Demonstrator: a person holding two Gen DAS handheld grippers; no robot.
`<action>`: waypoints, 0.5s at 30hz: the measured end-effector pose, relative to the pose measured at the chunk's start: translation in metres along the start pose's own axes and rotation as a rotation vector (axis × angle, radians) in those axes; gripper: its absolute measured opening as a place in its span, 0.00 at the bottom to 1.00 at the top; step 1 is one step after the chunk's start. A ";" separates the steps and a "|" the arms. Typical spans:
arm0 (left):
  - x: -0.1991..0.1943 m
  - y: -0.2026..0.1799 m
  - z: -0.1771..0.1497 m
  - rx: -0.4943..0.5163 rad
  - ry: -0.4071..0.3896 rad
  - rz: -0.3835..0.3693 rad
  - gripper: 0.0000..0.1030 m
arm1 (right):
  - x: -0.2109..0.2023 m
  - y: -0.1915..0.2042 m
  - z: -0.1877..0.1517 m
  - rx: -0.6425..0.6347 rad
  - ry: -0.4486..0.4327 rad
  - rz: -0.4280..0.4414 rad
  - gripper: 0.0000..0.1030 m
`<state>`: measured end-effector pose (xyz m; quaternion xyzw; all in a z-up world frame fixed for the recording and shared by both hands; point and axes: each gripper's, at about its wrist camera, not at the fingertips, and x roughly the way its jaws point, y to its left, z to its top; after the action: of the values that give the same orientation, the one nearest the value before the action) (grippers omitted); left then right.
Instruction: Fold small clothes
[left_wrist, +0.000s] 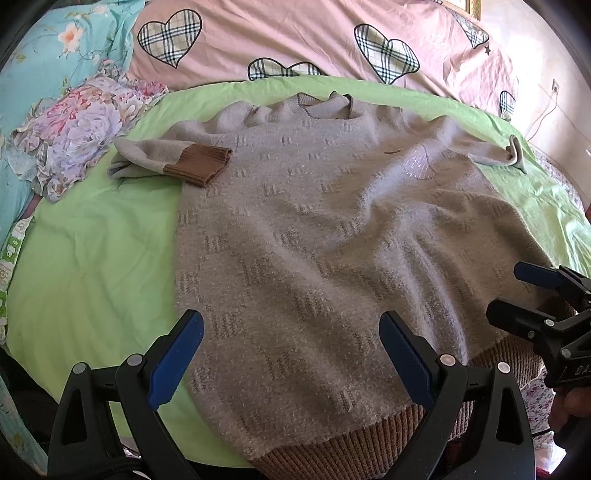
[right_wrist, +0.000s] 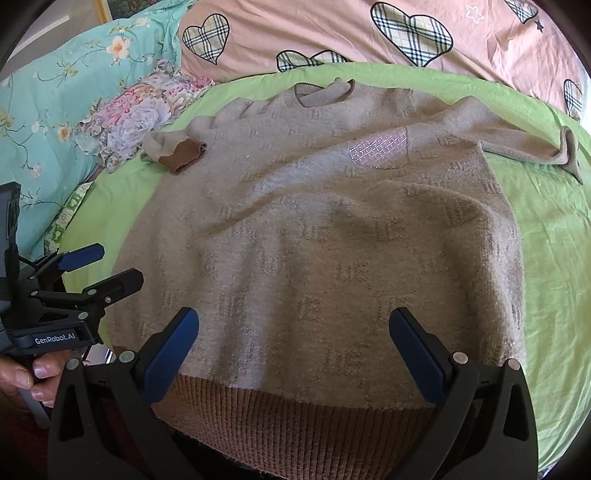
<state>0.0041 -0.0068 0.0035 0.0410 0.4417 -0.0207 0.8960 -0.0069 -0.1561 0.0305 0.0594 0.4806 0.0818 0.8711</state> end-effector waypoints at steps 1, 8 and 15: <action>0.000 0.000 0.000 -0.002 -0.007 -0.001 0.94 | 0.001 0.001 0.000 0.000 0.000 0.001 1.00; -0.001 -0.001 0.001 0.022 -0.025 0.017 0.94 | 0.002 0.008 0.000 0.013 -0.003 -0.002 1.00; 0.007 0.008 0.019 0.022 -0.021 -0.022 0.94 | -0.006 0.006 0.008 0.023 -0.033 0.026 1.00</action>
<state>0.0235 -0.0010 0.0098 0.0459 0.4325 -0.0361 0.8997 -0.0032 -0.1512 0.0408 0.0770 0.4662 0.0867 0.8770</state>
